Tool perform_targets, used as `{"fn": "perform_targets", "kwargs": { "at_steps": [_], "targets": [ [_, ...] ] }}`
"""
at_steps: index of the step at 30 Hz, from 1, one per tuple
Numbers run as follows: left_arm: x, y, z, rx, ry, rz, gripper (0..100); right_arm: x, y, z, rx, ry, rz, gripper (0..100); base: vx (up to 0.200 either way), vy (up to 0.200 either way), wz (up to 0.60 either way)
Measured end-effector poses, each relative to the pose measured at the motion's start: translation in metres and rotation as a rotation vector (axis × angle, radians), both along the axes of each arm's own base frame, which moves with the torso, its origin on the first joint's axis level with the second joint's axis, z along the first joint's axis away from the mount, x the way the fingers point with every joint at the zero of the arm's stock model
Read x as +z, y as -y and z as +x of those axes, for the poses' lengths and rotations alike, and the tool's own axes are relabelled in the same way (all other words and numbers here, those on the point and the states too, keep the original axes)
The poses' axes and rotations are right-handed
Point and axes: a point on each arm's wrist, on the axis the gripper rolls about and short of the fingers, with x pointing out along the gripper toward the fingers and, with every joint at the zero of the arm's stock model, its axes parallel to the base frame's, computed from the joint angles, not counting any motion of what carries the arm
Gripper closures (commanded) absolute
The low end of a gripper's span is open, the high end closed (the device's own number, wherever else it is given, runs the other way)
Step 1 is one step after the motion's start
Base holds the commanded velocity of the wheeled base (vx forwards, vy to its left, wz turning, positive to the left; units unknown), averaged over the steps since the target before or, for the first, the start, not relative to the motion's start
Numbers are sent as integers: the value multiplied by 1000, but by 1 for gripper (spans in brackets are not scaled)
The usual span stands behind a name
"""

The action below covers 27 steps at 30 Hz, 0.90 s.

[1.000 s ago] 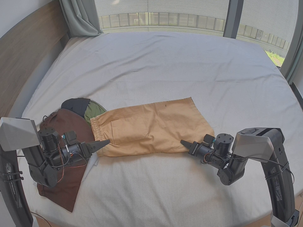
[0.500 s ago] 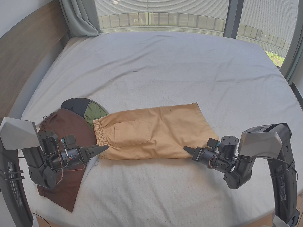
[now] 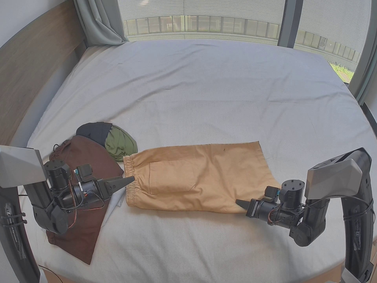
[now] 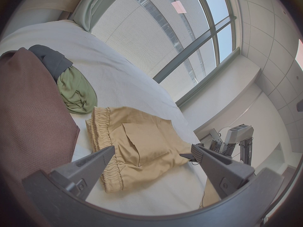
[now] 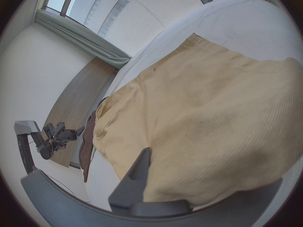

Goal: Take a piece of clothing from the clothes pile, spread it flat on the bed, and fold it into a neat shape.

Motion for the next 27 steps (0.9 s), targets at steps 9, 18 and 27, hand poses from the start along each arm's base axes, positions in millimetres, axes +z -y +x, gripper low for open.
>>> {"fn": "perform_targets", "kwargs": {
  "at_steps": [9,18,27],
  "targets": [
    [2,0,-3,0,-5,-4,0,5,7,-27,9,-39,-65,100,0,0,0],
    [3,1,-4,-1,-5,-5,0,5,11,-35,-6,-63,-85,100,0,0,0],
    [4,0,-2,-3,3,-5,0,4,12,-35,-8,-69,-88,0,0,0,0]
  ]
}}
